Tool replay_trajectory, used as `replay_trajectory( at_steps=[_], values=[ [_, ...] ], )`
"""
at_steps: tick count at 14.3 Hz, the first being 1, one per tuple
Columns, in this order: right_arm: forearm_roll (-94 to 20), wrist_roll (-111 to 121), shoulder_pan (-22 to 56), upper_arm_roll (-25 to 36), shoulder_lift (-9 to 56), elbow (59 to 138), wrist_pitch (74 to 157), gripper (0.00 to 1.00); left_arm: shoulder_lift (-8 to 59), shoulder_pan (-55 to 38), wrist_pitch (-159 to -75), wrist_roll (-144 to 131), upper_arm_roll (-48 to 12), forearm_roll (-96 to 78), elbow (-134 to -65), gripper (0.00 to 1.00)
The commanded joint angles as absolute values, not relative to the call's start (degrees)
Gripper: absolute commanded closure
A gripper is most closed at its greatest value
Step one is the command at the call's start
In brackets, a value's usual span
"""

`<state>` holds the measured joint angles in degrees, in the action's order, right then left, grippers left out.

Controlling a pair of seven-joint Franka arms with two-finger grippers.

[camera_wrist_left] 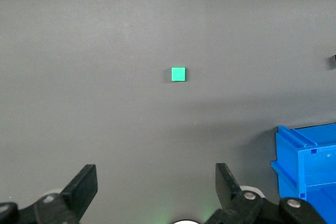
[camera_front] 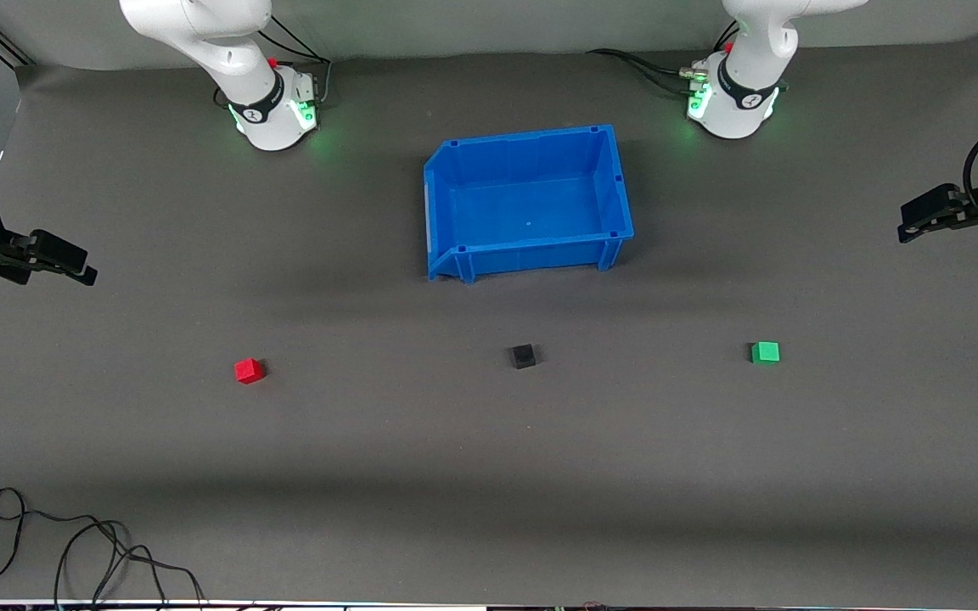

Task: Attach green and red cubes to black cube
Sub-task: 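Reach the right gripper toward the red cube while the left gripper reaches the green cube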

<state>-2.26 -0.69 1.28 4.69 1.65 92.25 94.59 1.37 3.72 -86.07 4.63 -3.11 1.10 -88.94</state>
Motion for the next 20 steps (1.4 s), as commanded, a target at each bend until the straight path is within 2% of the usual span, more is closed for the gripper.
replay_trajectory(
  at_steps=[1,5,10,13,15,17,20],
  values=[
    [-4.5,0.4,1.8,5.5,0.8,92.4,94.5,0.0,0.7,3.2,-85.8,3.8,-2.9,0.9,-89.9,0.0],
    [-4.7,-1.3,1.9,5.4,1.3,92.1,94.6,0.0,0.7,3.2,-85.1,3.8,-2.9,0.9,-90.3,0.0],
    [-4.8,-34.9,1.8,5.4,3.9,88.1,94.7,0.0,1.8,3.8,-87.8,3.8,-2.7,0.5,-92.3,0.0],
    [-5.2,-54.6,1.7,5.4,5.1,87.7,94.6,0.0,2.2,3.9,-94.9,3.2,-2.6,0.5,-98.5,0.0],
    [-9.0,-65.3,0.9,5.6,6.0,88.5,94.0,0.0,3.5,3.9,-102.4,3.2,-2.6,0.5,-103.3,0.0],
    [-12.2,-68.8,0.2,6.5,8.0,89.9,93.1,0.0,7.1,3.9,-110.7,3.0,-2.5,0.5,-107.3,0.0],
    [-21.6,-68.1,-0.4,9.7,12.9,94.8,95.9,0.0,12.2,3.7,-116.8,3.8,-2.7,0.6,-109.7,0.02]
  ],
)
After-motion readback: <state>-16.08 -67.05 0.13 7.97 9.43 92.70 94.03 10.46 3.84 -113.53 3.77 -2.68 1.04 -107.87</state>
